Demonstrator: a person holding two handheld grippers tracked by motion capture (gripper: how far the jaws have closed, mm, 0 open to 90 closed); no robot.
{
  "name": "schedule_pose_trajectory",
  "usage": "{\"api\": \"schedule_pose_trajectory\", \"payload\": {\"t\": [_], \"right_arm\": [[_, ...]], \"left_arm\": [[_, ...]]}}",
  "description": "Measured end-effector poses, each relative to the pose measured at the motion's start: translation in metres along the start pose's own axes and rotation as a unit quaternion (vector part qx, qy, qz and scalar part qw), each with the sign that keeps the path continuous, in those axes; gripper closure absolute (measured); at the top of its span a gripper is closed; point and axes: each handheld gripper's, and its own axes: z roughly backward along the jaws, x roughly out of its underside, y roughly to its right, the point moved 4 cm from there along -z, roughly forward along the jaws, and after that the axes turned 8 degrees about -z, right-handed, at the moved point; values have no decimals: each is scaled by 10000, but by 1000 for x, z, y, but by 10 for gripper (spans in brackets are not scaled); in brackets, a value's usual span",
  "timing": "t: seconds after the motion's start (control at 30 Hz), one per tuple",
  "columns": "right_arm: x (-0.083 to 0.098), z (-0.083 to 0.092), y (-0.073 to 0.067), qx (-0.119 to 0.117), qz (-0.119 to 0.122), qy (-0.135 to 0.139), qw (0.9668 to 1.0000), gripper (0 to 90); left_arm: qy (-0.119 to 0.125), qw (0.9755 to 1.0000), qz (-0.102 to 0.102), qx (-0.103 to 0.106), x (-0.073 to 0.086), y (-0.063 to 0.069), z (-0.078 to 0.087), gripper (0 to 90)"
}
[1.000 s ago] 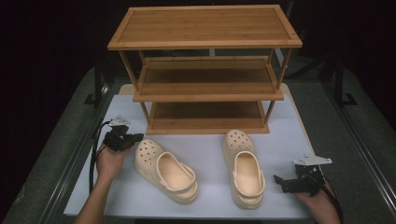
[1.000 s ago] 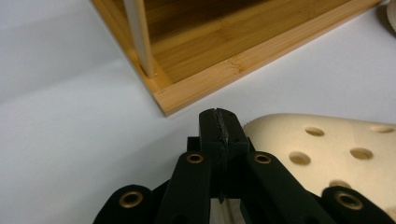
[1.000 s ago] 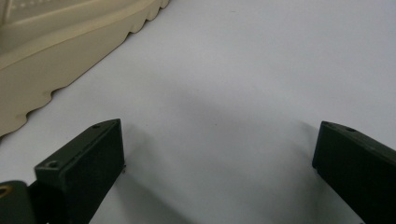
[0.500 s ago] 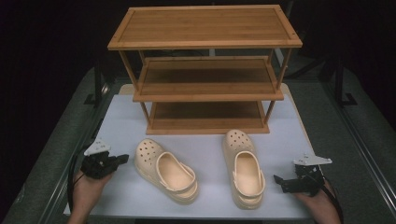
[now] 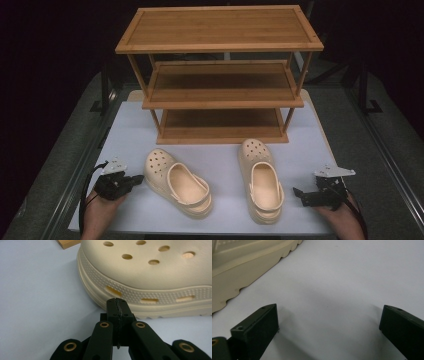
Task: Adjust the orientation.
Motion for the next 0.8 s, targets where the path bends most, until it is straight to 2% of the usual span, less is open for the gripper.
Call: {"api": "schedule_pose_trajectory", "payload": {"t": [0.53, 0.8], "right_arm": [[0, 0, 0, -3, 9, 4, 10000, 17], [0, 0, 0, -3, 9, 2, 10000, 17]], "left_arm": [[-148, 9996, -221, 102, -23, -5, -24, 900], [-197, 9991, -325, 177, -42, -4, -42, 900]]}}
